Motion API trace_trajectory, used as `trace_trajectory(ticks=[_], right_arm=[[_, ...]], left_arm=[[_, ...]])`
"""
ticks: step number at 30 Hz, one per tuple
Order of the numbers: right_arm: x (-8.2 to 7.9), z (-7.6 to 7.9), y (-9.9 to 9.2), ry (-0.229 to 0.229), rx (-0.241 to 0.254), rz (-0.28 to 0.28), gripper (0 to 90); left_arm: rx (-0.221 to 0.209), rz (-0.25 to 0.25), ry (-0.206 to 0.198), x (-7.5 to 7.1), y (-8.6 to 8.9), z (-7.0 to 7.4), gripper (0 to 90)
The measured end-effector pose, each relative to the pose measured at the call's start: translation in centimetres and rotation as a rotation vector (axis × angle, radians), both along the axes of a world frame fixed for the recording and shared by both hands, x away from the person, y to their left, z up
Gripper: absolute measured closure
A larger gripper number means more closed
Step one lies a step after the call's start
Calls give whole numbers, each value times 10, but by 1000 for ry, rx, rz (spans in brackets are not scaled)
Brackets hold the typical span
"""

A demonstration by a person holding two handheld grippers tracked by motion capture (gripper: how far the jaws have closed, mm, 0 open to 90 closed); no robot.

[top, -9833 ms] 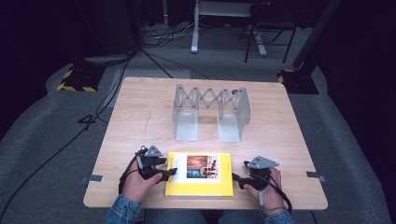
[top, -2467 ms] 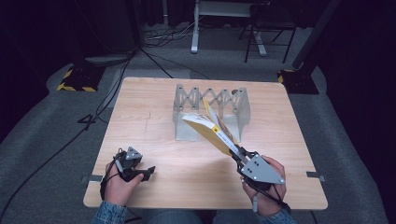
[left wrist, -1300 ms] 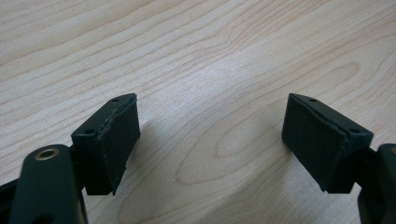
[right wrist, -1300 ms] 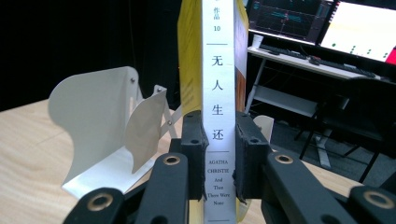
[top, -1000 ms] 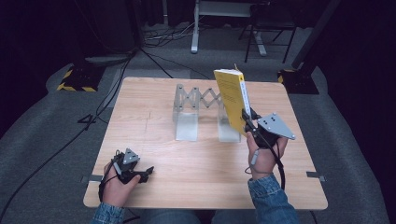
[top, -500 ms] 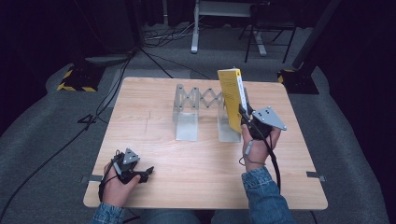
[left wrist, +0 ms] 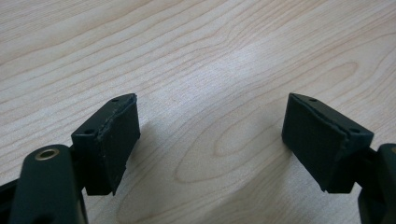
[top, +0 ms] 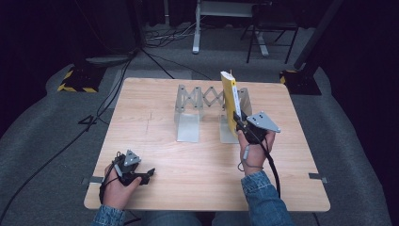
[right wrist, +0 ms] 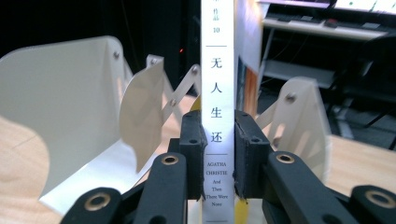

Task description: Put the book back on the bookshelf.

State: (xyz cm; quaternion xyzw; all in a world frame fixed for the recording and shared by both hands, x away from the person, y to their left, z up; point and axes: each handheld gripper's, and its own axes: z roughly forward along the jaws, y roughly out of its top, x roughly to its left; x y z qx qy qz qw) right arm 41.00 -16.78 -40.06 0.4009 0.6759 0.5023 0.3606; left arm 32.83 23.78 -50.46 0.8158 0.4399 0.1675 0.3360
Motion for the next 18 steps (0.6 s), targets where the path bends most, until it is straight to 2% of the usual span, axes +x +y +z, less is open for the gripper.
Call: trace_trajectory(ticks=[5, 10, 16, 17, 18], right_arm=[[2, -8, 2, 40, -9, 19, 749], [5, -22, 0, 123, 1, 33, 740], [5, -30, 1, 156, 15, 58, 724], [6, -31, 2, 170, 2, 62, 718], [8, -35, 4, 220, -31, 67, 709]], left_arm=[[-2, 1, -5, 0, 0, 0, 196], [-1, 1, -4, 1, -1, 0, 191], [-1, 1, -3, 1, -1, 0, 190], [-1, 1, -2, 1, -1, 0, 189], [2, 0, -2, 1, -1, 0, 189]])
